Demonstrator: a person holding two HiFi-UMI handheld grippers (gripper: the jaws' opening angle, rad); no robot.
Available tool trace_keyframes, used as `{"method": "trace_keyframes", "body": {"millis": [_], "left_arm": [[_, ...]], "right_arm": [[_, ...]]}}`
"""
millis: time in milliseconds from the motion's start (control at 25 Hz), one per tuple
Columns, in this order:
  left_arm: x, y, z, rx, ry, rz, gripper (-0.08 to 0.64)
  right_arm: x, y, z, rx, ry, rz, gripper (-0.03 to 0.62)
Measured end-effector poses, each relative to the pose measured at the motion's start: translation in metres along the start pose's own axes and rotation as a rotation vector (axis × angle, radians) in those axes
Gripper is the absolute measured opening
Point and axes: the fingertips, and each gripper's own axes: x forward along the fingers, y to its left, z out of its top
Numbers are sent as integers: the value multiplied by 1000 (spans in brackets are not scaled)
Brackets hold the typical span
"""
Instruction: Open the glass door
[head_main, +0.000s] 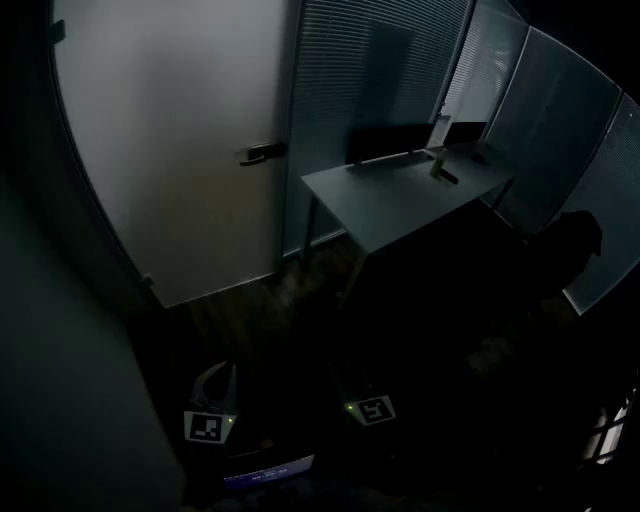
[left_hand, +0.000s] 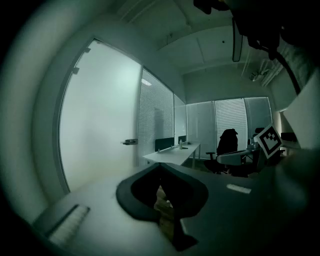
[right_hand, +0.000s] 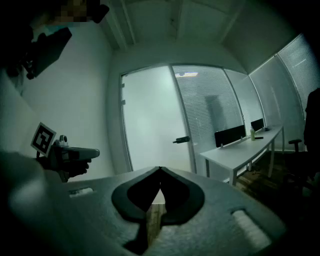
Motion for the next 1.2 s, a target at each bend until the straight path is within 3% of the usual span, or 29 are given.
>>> {"method": "trace_keyframes", "body": {"millis": [240,440,560,880,1200], "left_arm": [[2,6,-3,7,3,-1,3],[-1,4,0,7,-2,-8,3],[-4,7,0,7,-8,-13,3],[-20,22,-2,33,-9,-47,3],[-31,51,-11,9,-10,-51,3]], "right_arm": [[6,0,-2,-8,1,-1,2],[1,2,3,44,-26,10,2],[2,7,2,19,-22,8,2],[-1,26,-2,27,-25,-43,2],[7,47,-9,28,-8,-68,2]]}}
